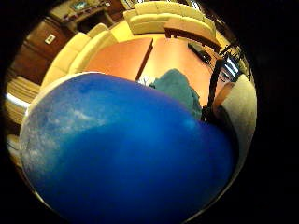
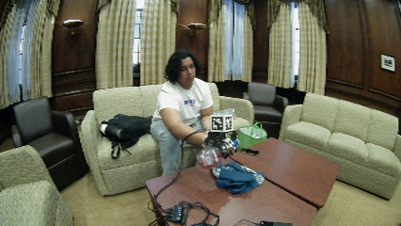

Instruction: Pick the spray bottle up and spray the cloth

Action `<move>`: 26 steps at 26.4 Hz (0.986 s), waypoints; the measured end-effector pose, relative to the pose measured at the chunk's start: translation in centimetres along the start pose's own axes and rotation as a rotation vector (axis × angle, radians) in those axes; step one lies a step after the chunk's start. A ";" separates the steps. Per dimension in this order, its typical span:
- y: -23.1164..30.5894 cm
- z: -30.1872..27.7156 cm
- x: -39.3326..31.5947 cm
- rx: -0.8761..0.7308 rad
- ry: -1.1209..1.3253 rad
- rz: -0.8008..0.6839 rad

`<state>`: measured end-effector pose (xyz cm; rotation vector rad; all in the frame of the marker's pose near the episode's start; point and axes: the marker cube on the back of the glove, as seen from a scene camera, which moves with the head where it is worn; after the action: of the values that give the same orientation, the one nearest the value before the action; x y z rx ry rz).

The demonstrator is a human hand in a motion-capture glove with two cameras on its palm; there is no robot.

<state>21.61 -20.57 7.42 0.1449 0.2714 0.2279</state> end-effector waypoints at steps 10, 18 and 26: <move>-1.2 -1.0 -4.9 0.144 -0.811 0.121; -2.2 3.3 -11.6 0.096 -1.215 0.170; -2.3 7.1 -16.8 0.046 -1.271 0.127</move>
<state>8.29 -27.66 17.97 0.3229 -0.9987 0.2170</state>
